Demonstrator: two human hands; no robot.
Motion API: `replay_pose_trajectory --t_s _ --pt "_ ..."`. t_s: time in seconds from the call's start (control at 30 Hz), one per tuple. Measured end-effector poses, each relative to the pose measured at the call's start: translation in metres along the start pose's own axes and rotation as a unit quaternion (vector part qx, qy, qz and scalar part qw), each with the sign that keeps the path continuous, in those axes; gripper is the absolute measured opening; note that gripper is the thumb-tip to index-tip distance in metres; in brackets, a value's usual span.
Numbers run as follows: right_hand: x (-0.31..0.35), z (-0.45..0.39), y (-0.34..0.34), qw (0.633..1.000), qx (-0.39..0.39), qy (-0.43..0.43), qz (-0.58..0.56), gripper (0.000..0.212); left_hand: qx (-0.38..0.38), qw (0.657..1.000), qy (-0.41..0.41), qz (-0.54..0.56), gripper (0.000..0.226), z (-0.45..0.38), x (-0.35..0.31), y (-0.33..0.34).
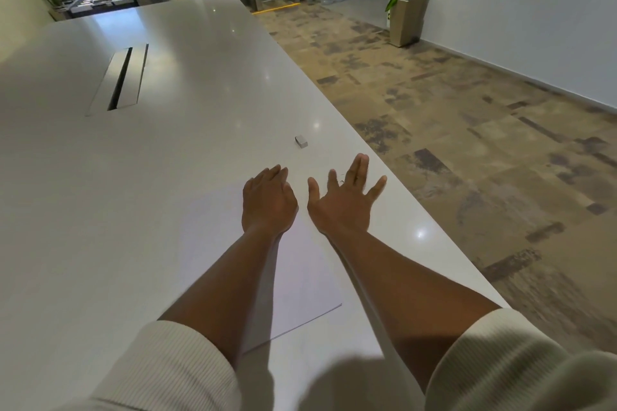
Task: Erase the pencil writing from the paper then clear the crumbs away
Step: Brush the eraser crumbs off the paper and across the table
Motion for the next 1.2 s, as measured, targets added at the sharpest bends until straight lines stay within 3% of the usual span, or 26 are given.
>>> replay_pose_trajectory --t_s 0.13,0.4,0.57,0.8,0.9,1.03,1.2 --pt "0.0 0.004 -0.005 0.996 -0.012 0.088 0.013 0.091 0.0 1.0 -0.002 0.003 0.049 -0.001 0.0 0.0" --pt "-0.002 0.003 -0.001 1.0 -0.001 0.028 -0.005 0.079 0.002 1.0 0.001 0.002 0.049 0.0 0.0 0.0" --pt "-0.002 0.004 -0.002 0.995 -0.013 0.098 0.011 0.093 0.004 1.0 -0.001 0.003 0.049 0.0 -0.001 -0.002" --pt "-0.007 0.007 0.001 0.996 -0.007 -0.081 -0.024 0.079 0.002 1.0 -0.009 0.018 0.049 0.002 -0.003 -0.005" --pt "-0.011 0.008 0.001 0.997 -0.003 -0.073 -0.017 0.083 0.003 1.0 -0.009 0.022 0.049 0.001 -0.004 -0.007" --pt "-0.019 0.007 -0.002 1.0 0.002 0.009 -0.021 0.092 0.007 1.0 -0.01 0.023 0.048 0.002 -0.003 -0.009" --pt "-0.03 0.005 -0.007 0.996 0.026 -0.062 -0.061 0.079 0.005 1.0 -0.009 0.024 0.048 0.002 -0.005 -0.011"
Point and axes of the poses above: each hand's wrist, its own z-axis away from the middle knuckle, its own y-axis out of the palm, x = y × z, the point moved 1 cm from there along -z, towards the middle knuckle, and after that the axes turned 9 degrees about -x, right-handed, at the moved point
